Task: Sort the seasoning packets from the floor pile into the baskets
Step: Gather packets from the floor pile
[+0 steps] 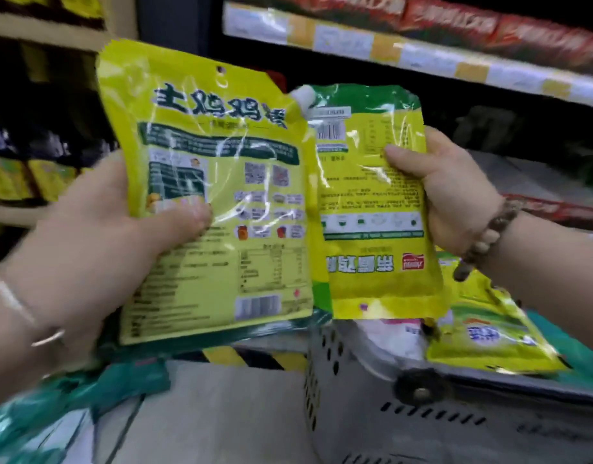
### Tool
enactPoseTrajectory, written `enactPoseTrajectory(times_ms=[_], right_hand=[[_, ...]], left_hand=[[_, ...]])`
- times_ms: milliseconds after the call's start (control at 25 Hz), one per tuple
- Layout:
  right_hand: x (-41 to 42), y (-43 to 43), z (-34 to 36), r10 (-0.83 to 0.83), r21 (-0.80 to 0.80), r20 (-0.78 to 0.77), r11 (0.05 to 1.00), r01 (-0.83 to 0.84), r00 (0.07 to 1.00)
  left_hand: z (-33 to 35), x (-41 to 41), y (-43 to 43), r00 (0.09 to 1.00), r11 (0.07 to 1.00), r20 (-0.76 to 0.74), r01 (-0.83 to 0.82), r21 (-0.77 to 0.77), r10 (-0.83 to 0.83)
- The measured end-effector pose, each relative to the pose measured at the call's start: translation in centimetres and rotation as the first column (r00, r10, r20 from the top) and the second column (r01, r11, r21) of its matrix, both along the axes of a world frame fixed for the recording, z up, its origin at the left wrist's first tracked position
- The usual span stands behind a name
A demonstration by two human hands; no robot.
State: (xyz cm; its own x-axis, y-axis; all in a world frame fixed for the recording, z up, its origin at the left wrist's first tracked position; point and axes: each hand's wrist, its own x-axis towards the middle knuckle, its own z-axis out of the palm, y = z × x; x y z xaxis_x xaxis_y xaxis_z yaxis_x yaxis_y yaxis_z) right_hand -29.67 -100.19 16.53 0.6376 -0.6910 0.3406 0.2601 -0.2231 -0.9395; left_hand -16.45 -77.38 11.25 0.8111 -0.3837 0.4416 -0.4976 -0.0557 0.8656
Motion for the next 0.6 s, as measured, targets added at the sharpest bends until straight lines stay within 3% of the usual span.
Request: enactPoseTrajectory(times_ms=[80,240,440,600], right_hand=[[-2.4,-3.1,0.6,-0.07,-0.013,-0.02,0.997,0.07,0.997],[-7.5,-8.8,1.3,-0.17,-0.043,-0.099,0.985,0.167,0.98],[-13.4,-16.3,-0.4,-0.288,-0.018,-0.291,0.955,0.295,0.912],[-16.0,-21.8,-3.6,-0.399,0.021,-0.374,0.899,0.438,0.837]], left_hand=[[1.1,-1.6,-3.5,0.972,0.971,-0.057,0.222,-0.09,-0.228],[1.3,-4.7,-11.4,0.925,0.932,-0.117,0.355,-0.072,-0.362],[-1.0,-8.5,-19.4,0.83,0.881,-0.307,0.468,-0.068,-0.465],[-2.8,-10.0,-25.2,0.791,0.877,-0.458,0.479,0.05,-0.406]])
